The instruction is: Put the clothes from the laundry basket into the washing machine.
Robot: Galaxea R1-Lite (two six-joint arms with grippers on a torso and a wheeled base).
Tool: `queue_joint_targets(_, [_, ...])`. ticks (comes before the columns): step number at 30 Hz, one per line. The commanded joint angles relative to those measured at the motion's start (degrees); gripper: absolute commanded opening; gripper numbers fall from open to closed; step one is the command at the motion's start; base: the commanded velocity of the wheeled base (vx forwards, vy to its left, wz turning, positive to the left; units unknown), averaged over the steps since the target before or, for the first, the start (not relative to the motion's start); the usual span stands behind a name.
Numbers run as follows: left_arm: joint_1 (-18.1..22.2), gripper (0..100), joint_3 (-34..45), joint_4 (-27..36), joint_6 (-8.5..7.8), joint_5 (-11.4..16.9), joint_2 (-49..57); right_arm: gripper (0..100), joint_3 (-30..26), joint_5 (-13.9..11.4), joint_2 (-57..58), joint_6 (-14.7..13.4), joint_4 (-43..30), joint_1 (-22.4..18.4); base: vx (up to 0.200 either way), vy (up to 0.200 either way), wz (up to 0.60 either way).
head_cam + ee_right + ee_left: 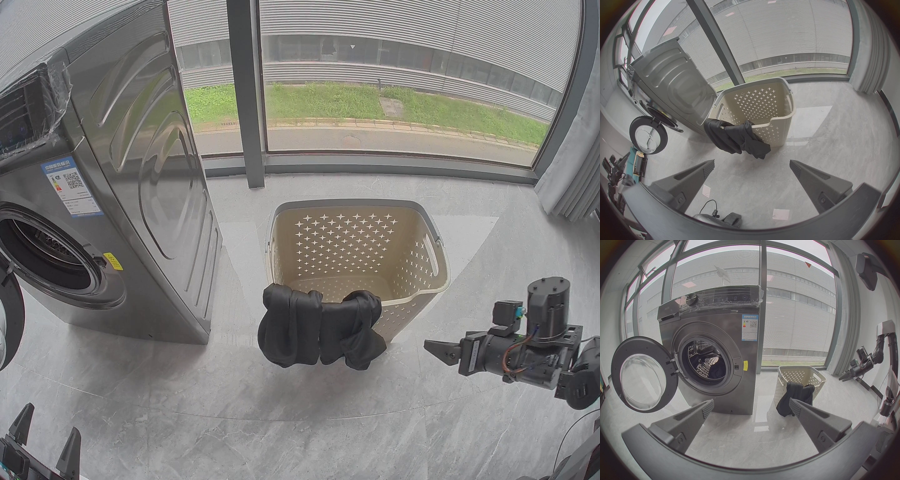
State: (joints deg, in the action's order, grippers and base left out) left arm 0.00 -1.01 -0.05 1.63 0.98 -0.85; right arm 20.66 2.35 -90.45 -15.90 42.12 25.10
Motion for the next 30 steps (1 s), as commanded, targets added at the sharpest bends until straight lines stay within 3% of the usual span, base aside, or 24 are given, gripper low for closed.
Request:
queue_joint_targets(1, [0.0,100,1.01,-0.04,0.04,-0.01,0.85,100,4.12,1.16,-13.96,-0.01,4.73,1.09,0.0,0.0,0.0])
queue_joint_targets(8, [0.0,100,1.01,0.05,-0.14,-0.01,0.85,100,7.55,1.34,-20.2,-0.19,5.08,1.62,0.0,0.0,0.0])
queue_joint_targets(16, [0.0,100,1.01,-0.04,0.12,-0.01,0.85,100,14.23,2.39,-26.88,-3.79,5.61,4.69,0.0,0.0,0.0])
queue_joint_targets(30, [0.0,100,1.01,0.05,0.12,-0.01,0.85,100,21.96,3.36,-33.91,-3.79,7.98,5.92,0.0,0.0,0.0])
